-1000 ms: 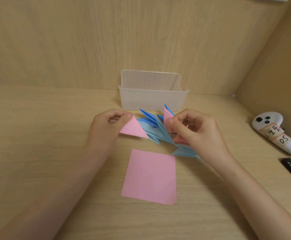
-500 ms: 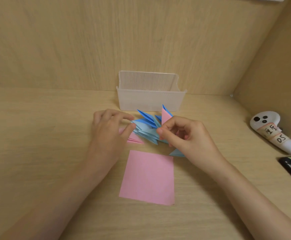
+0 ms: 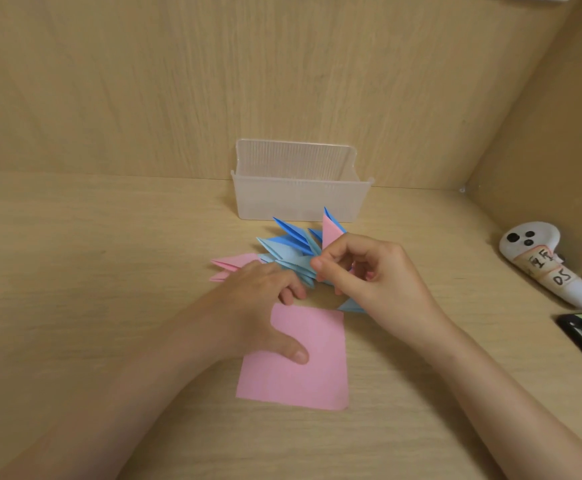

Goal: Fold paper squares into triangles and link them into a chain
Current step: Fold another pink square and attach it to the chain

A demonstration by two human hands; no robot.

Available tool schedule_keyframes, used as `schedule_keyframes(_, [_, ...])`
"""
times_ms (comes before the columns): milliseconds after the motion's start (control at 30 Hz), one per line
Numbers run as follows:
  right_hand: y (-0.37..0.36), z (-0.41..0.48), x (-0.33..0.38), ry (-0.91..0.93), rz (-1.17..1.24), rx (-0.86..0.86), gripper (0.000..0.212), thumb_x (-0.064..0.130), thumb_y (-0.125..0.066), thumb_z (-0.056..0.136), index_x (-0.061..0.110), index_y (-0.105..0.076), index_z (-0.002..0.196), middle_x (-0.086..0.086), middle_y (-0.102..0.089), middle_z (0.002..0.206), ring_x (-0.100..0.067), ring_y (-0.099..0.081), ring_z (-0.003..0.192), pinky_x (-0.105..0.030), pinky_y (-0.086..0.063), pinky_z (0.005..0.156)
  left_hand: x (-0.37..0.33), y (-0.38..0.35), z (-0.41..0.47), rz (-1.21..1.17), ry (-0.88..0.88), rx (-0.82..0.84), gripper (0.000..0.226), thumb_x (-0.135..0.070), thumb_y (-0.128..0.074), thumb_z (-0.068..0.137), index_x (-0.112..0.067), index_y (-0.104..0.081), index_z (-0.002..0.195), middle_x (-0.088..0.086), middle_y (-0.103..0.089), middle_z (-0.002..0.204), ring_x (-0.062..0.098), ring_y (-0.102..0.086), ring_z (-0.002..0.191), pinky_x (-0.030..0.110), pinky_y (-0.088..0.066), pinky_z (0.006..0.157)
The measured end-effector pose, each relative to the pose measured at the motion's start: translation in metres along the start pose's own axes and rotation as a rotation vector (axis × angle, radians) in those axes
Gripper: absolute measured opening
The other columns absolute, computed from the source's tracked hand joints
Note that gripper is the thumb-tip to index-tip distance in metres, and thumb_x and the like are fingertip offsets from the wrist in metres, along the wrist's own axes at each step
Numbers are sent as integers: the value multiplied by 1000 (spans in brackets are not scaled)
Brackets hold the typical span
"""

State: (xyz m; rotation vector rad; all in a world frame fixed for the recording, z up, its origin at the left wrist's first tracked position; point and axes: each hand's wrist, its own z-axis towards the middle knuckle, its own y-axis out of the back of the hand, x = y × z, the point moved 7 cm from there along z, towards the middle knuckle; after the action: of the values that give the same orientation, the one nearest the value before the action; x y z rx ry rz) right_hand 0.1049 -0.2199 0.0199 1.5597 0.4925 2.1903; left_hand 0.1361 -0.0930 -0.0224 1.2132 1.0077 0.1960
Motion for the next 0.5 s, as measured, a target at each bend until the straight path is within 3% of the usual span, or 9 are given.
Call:
schedule_keyframes(167, [-1,0,1,15,-15,8,15,16,-68,86,12,-65,72,-2,-62,65,-1,-45,54,-11,-33,54,1,-4,-3,-62,33,66,54,-41,-85,58,-37,-53,101,-18,-51,91,4,-43,100,18,-37,86])
schedule_keyframes(367, [-1,1,0,9,-21,5,15,17,-68,86,13,-65,71,12,-56,58,1,-43,51,-10,-31,52,0,-5,-4,-68,26,110,45,-37,-86,58,-38,-52,89,-15,-49,101,5,-35,101,18,-33,85])
schedule_keyframes(500, [-2,0,0,12,-29,18,15,17,-68,86,13,-65,72,1,-61,64,-1,-47,55,-12,-33,54,0,-5,-5,-156,73,124,51,-29,-87,59,-34,-47,90,-19,-50,96,1,-44,96,19,-37,80])
